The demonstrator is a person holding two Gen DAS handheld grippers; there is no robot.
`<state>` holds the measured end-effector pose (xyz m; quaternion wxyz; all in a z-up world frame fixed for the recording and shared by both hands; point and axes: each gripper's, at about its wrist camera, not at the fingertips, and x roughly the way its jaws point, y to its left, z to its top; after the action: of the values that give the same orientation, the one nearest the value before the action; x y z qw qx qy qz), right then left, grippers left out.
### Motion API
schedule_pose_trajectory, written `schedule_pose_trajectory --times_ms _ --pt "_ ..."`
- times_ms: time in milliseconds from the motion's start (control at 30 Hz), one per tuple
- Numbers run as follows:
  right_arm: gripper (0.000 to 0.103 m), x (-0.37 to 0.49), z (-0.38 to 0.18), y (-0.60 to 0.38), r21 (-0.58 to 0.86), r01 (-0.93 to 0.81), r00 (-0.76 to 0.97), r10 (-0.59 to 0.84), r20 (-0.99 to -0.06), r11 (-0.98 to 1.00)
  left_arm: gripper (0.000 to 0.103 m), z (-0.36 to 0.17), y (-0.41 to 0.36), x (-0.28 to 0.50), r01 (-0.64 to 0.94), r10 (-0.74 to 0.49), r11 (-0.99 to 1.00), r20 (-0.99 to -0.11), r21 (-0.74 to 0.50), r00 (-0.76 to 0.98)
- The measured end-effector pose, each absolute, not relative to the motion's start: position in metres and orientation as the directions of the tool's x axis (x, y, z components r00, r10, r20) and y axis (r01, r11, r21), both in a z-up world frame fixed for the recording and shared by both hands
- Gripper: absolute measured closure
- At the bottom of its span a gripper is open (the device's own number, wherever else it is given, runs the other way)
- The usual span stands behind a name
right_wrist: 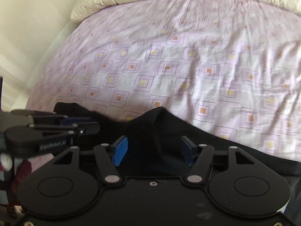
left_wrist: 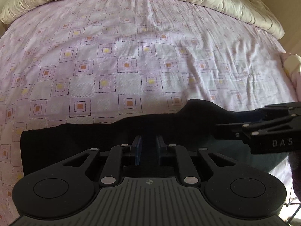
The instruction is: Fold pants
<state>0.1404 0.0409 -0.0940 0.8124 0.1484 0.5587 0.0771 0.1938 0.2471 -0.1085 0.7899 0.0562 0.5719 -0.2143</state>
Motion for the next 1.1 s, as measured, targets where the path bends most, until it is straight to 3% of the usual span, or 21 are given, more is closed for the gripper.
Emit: schedule_pose_trajectory --times_ms 233,400,500,567,633,1100 --pt "0.038 0.169 -0.114 0.042 0.315 0.027 0.302 0.292 -0.907 0.949 0.087 -0.115 0.253 0.190 0.414 -0.259 0.899 -0.937 -0.144 0.236" --pt "0.038 0.185 -0.129 0.039 0.395 0.053 0.253 0.370 -0.894 0.917 0.087 -0.135 0.252 0.190 0.431 -0.222 0.894 -0.957 -0.122 0.189" --pt "0.055 0.195 -0.134 0.041 0.465 0.062 0.234 0.440 -0.867 0.883 0.087 -0.159 0.255 0.190 0.420 -0.156 0.903 -0.980 -0.091 0.123" --pt "0.077 0.202 -0.130 0.043 0.467 0.066 0.270 0.435 -0.859 0.882 0.087 -0.165 0.259 0.189 0.403 -0.163 0.910 -0.979 -0.100 0.124" --pt "0.093 0.210 -0.129 0.042 0.455 0.080 0.287 0.417 -0.862 0.887 0.087 -0.163 0.261 0.188 0.396 -0.167 0.912 -0.978 -0.105 0.126" --pt "0.095 0.252 -0.165 0.061 0.269 0.070 0.284 0.240 -0.929 0.961 0.087 -0.163 0.264 0.188 0.387 -0.159 0.917 -0.979 -0.098 0.129"
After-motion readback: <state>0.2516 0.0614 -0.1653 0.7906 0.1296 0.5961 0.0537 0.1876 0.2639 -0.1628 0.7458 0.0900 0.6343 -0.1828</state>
